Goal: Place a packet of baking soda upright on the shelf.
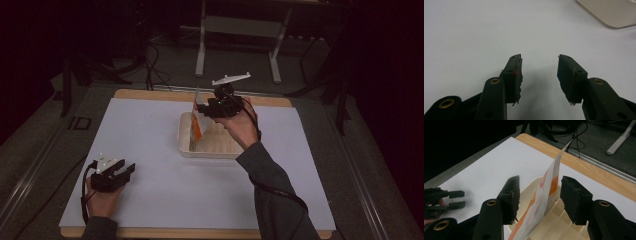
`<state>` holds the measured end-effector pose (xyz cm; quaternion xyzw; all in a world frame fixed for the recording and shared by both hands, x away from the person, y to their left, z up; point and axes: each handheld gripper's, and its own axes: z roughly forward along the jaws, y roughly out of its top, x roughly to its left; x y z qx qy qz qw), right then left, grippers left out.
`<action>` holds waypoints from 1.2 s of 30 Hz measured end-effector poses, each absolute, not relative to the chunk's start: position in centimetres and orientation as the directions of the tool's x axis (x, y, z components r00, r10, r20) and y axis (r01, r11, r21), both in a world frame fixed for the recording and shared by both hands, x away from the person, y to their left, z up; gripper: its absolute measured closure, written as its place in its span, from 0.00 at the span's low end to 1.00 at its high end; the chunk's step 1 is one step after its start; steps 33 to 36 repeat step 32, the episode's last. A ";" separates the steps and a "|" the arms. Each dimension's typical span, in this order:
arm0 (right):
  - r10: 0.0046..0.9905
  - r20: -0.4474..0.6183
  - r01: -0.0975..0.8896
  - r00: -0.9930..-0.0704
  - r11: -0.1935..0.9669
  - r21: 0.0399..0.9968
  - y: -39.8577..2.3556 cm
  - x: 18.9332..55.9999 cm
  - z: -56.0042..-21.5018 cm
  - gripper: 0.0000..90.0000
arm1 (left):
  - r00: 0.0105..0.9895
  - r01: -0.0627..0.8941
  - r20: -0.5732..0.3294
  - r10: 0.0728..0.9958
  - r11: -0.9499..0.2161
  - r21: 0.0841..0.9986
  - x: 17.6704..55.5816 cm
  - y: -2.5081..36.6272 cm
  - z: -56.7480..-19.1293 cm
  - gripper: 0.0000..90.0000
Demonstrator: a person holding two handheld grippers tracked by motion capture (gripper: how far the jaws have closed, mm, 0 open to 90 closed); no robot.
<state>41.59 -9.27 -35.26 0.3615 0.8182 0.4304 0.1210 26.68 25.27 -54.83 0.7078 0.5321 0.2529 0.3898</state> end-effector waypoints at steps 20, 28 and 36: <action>0.691 0.218 0.508 -0.689 0.246 0.825 -15.4 37.3 -36.1 0.53 | 0.298 0.548 -0.057 0.953 -0.122 0.827 26.5 25.1 -54.7 0.59; 0.710 0.229 0.520 -0.666 0.222 0.825 -18.2 35.0 -39.1 0.52 | 0.297 0.549 -0.053 0.953 -0.125 0.827 26.5 25.0 -54.7 0.59; 0.738 0.200 0.532 -0.645 0.245 0.810 -19.3 34.5 -41.0 0.52 | 0.293 0.551 -0.051 0.955 -0.125 0.825 26.5 25.0 -54.7 0.59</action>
